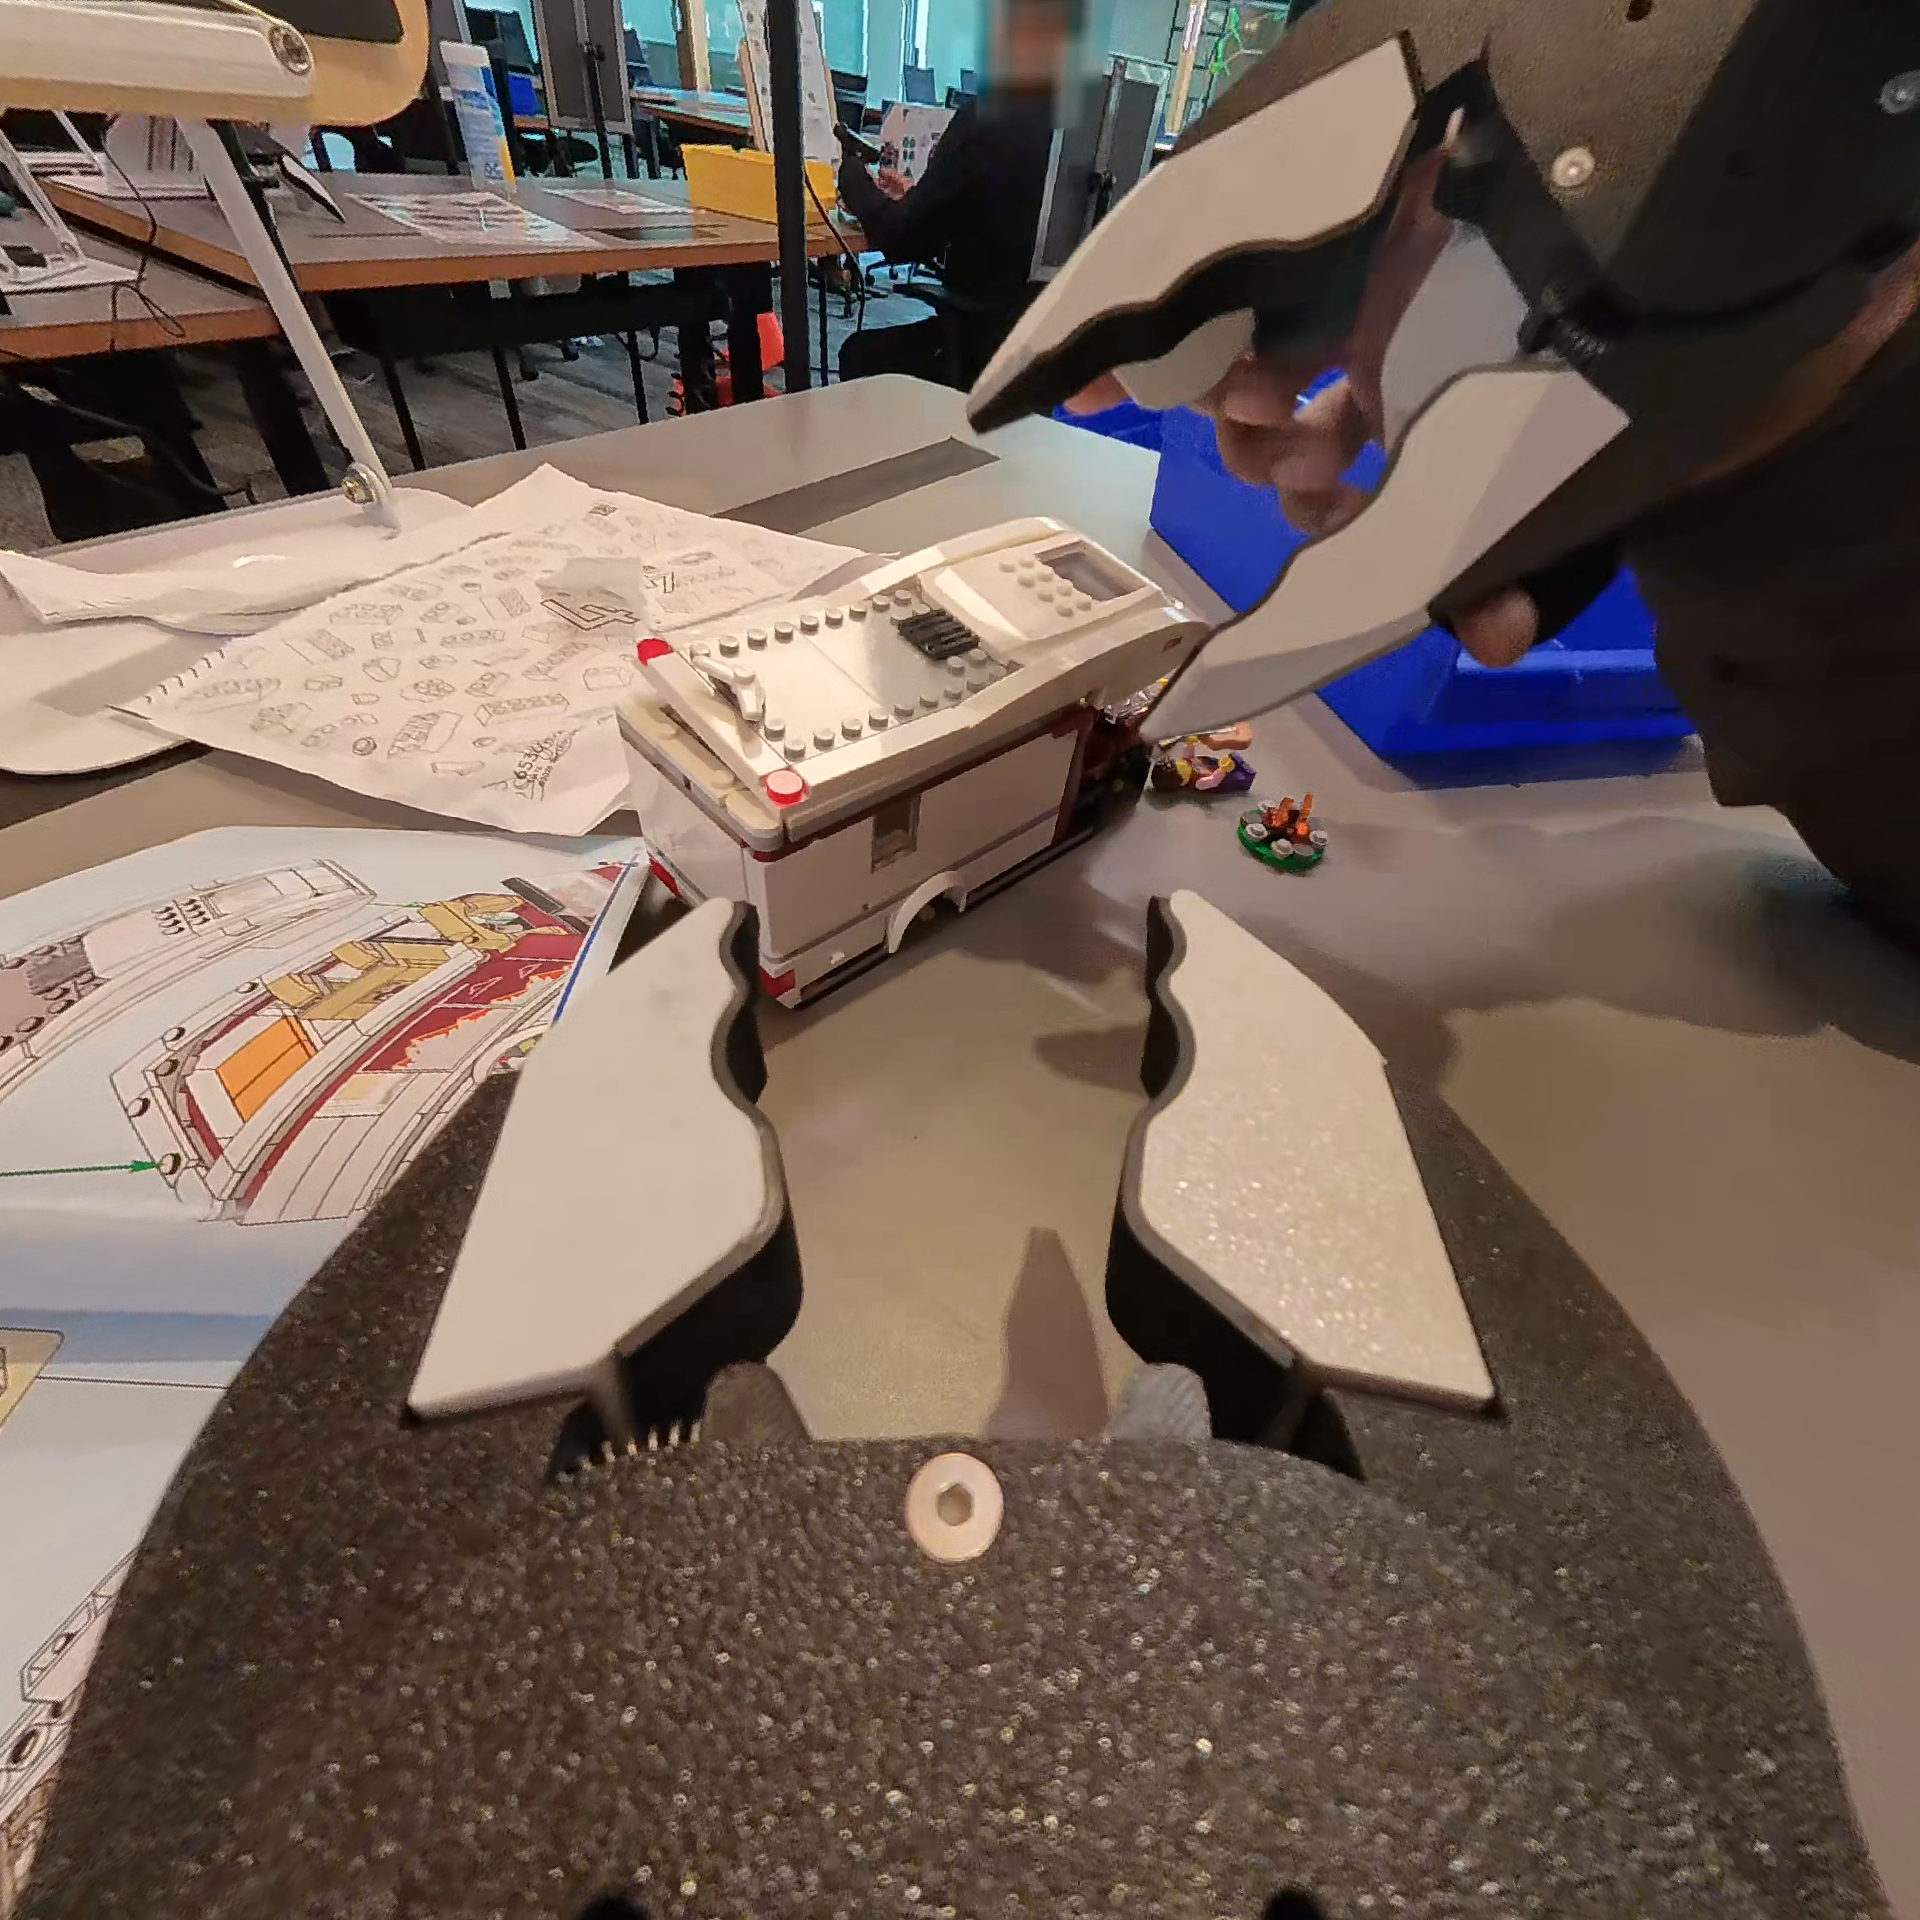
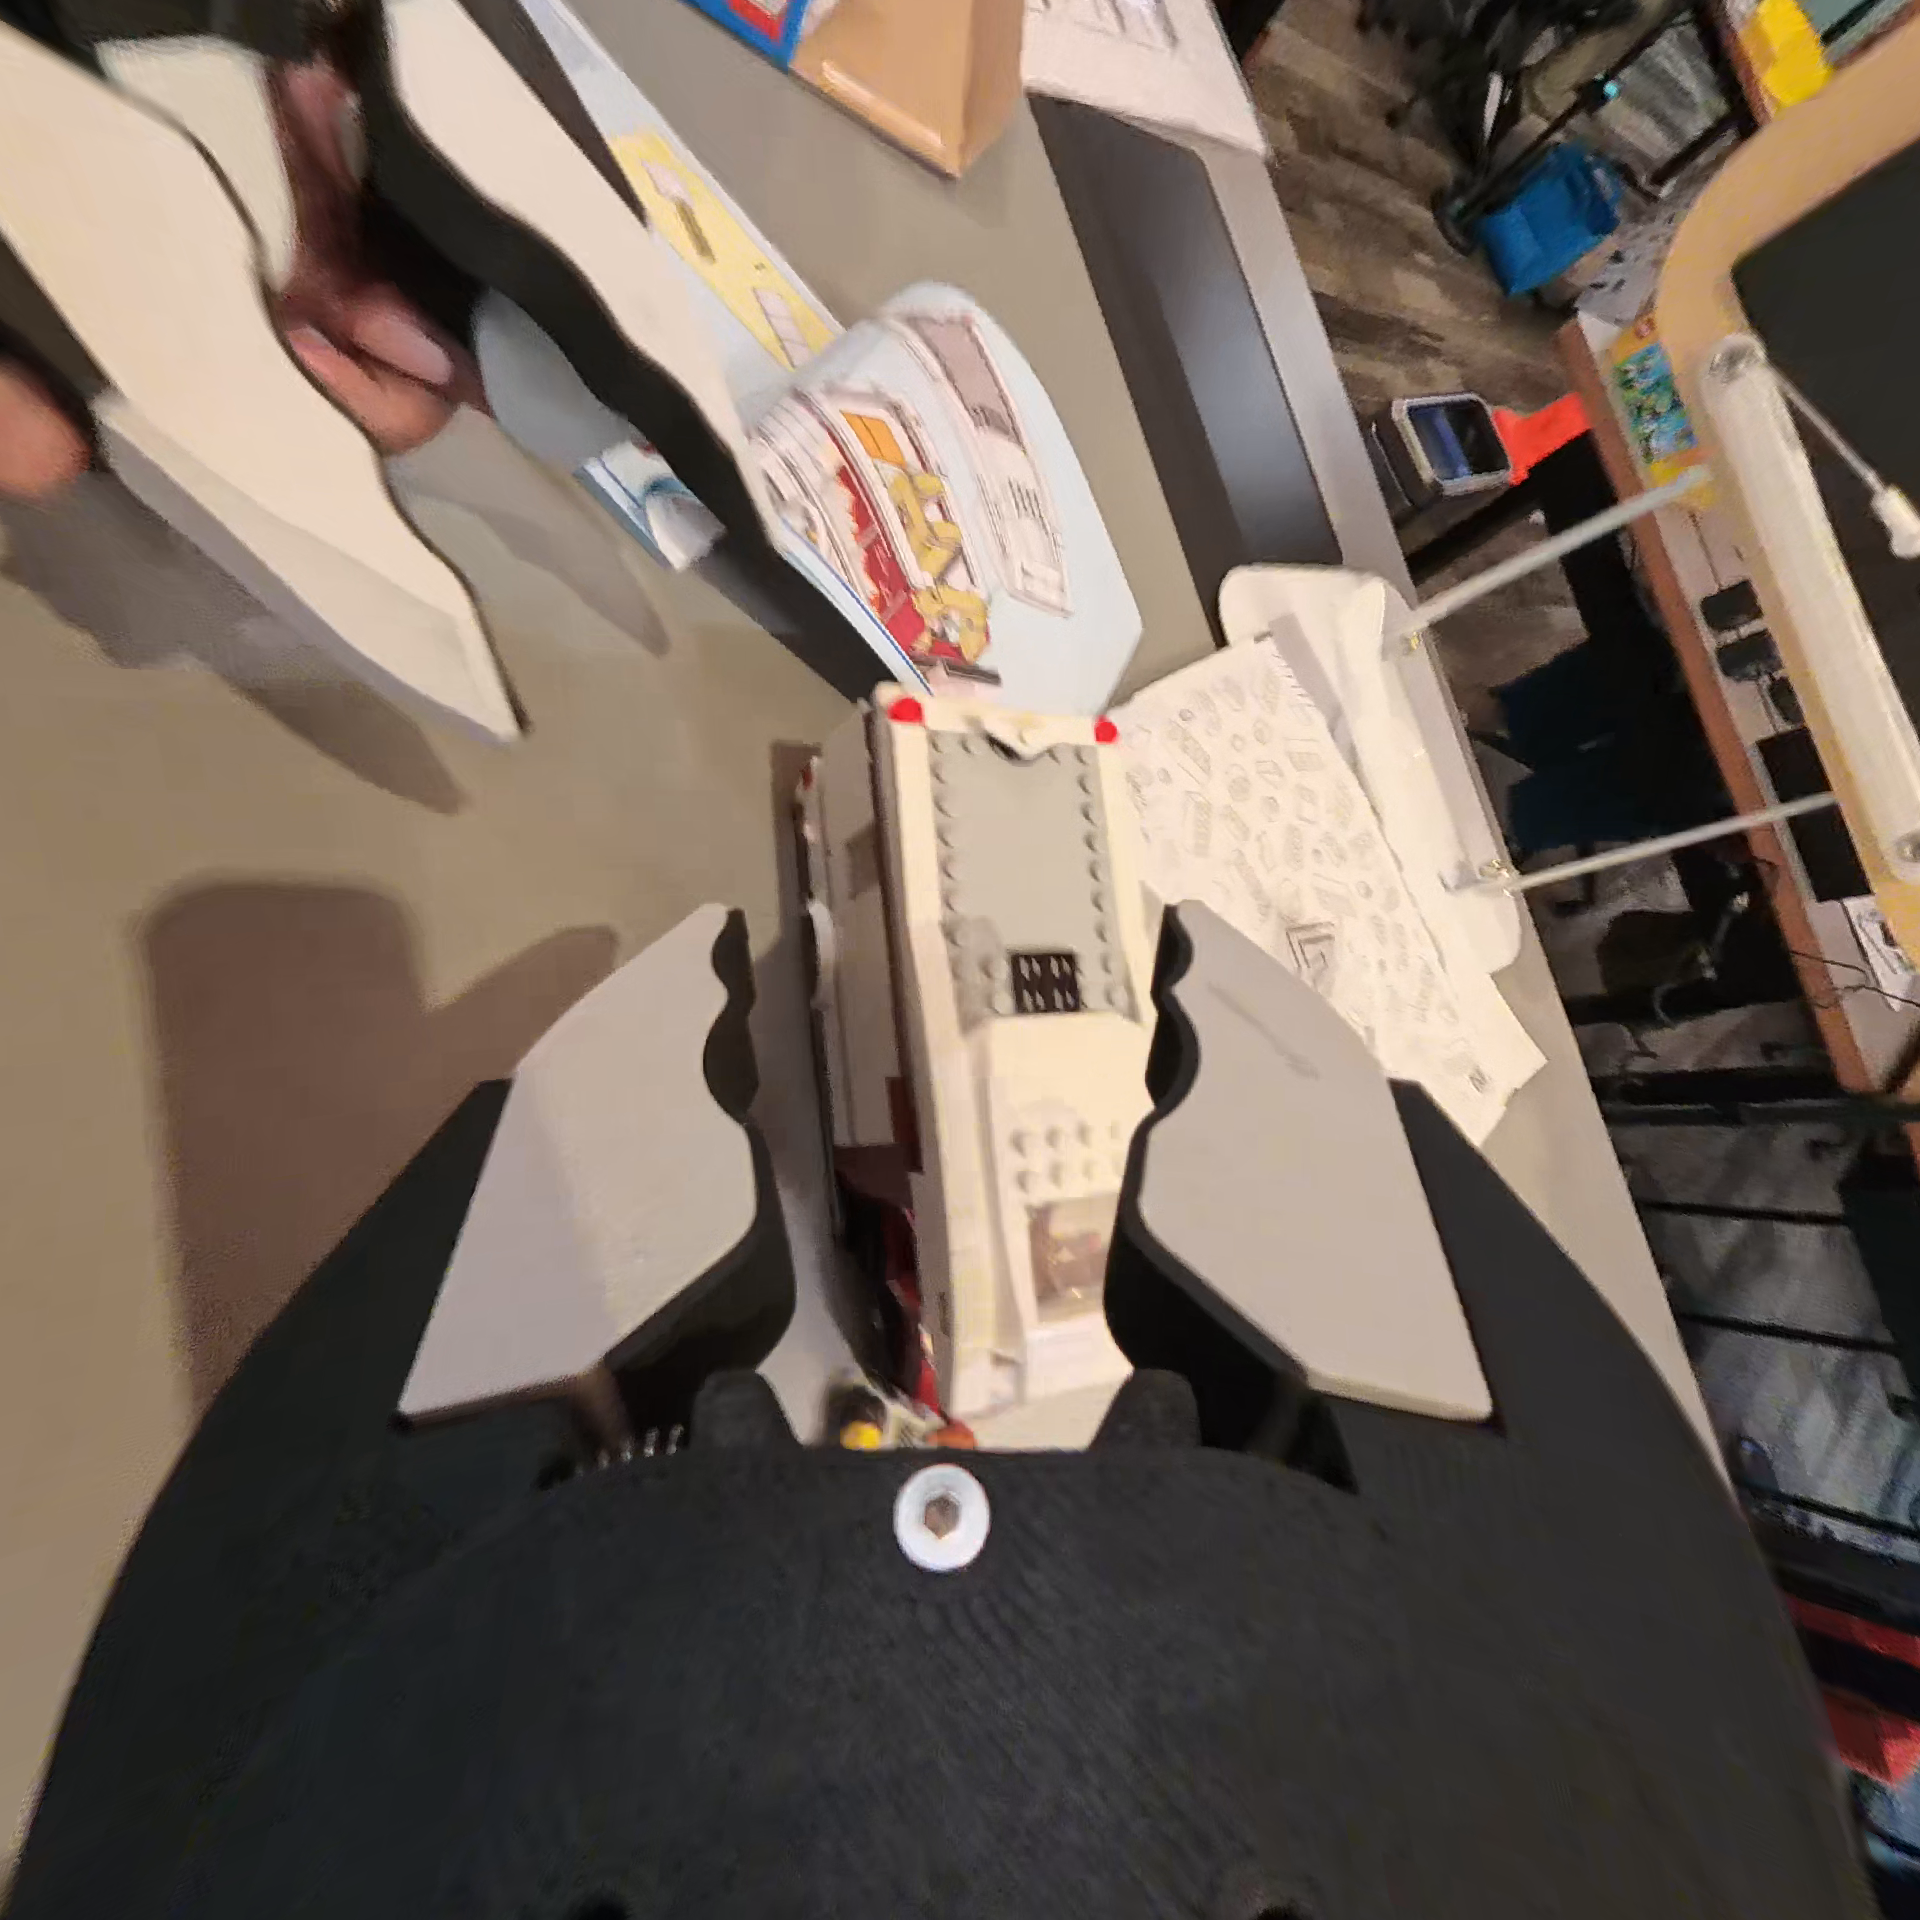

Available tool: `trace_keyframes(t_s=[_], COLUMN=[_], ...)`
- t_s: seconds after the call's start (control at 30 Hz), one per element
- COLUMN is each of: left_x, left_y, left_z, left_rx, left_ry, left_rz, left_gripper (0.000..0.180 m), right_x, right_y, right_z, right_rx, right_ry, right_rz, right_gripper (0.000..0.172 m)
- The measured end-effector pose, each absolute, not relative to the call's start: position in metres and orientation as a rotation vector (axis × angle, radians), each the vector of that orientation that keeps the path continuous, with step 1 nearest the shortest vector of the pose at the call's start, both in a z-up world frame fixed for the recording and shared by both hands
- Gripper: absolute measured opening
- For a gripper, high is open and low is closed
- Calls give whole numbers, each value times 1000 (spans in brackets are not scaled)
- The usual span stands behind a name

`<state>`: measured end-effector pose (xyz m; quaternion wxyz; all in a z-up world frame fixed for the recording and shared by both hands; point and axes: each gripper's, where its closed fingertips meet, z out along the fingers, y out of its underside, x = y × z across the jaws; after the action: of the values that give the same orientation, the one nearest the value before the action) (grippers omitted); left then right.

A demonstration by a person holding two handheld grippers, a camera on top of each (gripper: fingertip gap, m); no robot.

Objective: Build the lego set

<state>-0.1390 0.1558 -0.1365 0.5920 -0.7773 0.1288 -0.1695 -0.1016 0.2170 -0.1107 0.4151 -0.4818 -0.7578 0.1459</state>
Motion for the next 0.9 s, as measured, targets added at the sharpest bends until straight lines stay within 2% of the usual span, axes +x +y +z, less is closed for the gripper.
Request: trace_keyframes(t_s=[0.13,0.37,0.57,0.77,0.9], left_x=[-138,-139,-138,-139,-138], left_y=[156,155,154,153,153], left_z=[-138,-141,-142,-142,-142], left_rx=[-1819,-1838,-1841,-1843,-1843], left_ry=[311,331,340,340,345], left_rz=[-400,-400,-416,-412,-414], left_gripper=[71,71,71,71,71], right_x=[-75,-47,-43,-48,-50], right_y=[250,272,279,282,282], right_z=[-126,-141,-148,-157,-155], right_rx=[-1281,-1362,-1400,-1420,-1434], right_ry=[-2081,-2219,-2207,-2216,-2198], right_rz=[223,163,153,155,230], right_gripper=[86,89,88,74,73])
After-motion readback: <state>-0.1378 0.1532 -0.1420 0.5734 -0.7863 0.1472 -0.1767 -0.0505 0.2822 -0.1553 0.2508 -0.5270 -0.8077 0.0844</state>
